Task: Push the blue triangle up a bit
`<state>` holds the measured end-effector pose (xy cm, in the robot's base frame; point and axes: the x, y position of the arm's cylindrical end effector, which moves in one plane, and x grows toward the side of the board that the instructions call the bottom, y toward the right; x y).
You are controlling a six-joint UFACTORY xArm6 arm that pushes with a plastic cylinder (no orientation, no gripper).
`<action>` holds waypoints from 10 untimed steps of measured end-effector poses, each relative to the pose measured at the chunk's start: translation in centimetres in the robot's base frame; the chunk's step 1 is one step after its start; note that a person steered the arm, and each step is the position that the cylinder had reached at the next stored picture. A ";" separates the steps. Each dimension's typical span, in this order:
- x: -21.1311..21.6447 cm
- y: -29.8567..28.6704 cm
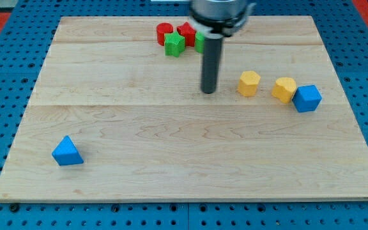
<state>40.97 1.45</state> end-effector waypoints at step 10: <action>11.2 -6.2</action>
<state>52.12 -4.71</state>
